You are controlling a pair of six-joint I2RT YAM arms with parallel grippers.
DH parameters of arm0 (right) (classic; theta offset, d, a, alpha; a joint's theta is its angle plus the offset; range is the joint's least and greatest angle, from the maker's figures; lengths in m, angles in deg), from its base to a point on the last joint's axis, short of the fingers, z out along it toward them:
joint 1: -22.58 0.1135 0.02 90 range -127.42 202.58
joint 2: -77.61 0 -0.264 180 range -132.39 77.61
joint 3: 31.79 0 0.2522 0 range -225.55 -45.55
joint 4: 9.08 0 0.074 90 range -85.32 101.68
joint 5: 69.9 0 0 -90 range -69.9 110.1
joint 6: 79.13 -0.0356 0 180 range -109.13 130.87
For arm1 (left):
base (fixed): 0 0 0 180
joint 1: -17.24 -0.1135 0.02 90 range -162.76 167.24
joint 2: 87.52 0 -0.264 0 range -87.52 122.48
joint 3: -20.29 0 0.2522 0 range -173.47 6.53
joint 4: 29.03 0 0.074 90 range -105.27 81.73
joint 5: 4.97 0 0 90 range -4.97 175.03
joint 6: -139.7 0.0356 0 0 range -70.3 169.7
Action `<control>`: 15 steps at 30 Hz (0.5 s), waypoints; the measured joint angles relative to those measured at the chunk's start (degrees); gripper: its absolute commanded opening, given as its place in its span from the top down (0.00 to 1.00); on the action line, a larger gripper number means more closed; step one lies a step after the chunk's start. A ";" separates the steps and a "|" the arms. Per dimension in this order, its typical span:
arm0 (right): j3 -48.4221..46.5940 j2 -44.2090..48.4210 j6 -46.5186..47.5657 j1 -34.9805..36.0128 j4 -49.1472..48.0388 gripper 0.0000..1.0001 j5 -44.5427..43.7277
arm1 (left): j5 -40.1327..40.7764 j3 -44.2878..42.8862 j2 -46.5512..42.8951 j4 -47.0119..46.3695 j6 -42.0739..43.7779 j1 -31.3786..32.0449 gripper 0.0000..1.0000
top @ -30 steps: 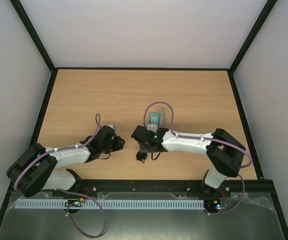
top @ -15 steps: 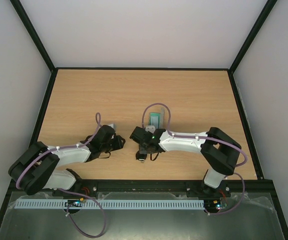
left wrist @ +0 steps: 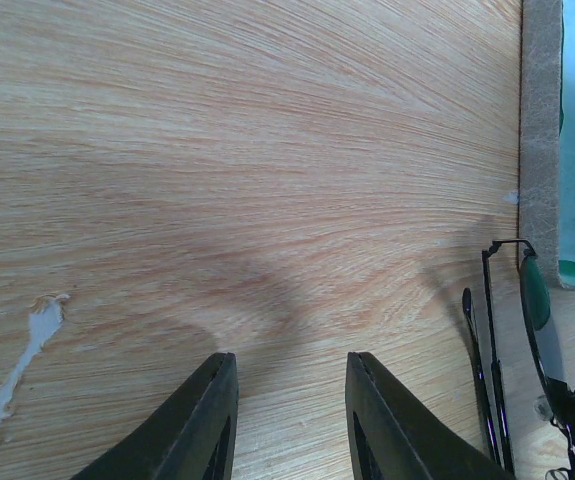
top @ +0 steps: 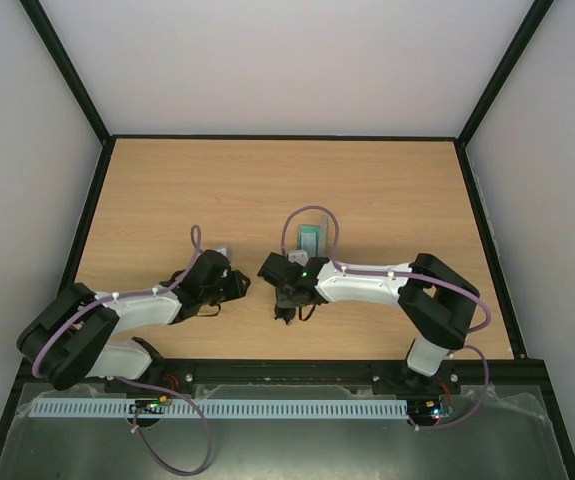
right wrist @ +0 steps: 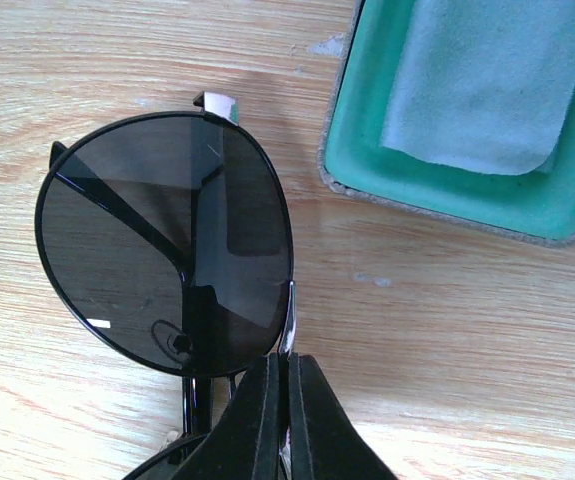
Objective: Organize the sunglasses
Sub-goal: Adjust the sunglasses at the center of the board.
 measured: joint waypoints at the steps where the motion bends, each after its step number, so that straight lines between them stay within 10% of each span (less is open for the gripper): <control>1: 0.00 0.00 -0.02 0.00 0.00 0.99 -0.02 | 0.00 0.00 0.00 -0.02 0.00 0.00 0.68; 15: -2.38 0.70 0.04 0.00 1.44 0.99 -1.60 | -0.02 0.00 0.00 -0.02 -0.02 0.00 0.68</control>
